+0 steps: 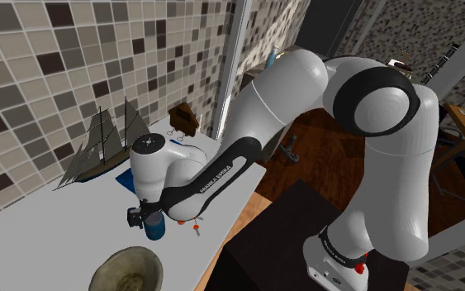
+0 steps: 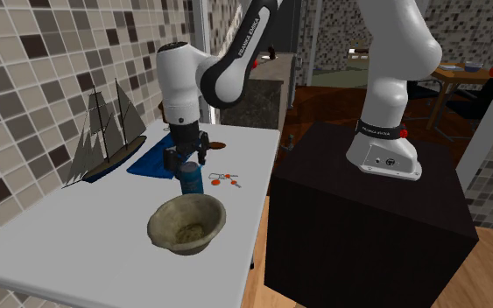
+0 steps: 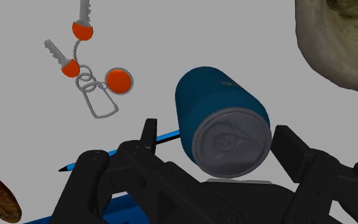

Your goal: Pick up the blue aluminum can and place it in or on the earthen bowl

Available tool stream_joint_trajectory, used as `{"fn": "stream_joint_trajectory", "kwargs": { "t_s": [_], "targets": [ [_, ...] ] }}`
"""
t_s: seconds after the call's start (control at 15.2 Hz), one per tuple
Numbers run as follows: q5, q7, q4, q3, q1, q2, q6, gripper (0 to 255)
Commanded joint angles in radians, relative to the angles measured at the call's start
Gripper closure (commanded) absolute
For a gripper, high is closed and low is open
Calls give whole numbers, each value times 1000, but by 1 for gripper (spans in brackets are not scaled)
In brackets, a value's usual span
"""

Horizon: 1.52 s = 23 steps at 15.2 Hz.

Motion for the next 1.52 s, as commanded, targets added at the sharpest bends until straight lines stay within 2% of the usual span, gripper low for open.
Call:
{"fn": "stream_joint_trajectory", "kwargs": {
  "t_s": [0.0,0.53,0.59,1.19,1.45],
  "targets": [
    [-9,6,8,-7,6,21,13,0],
    [-8,6,7,-7,6,20,13,0],
    [-8,6,7,-7,6,20,13,255],
    [-9,6,8,-7,6,21,13,255],
    [12,-8,0,10,-7,-24,-24,255]
  ]
}}
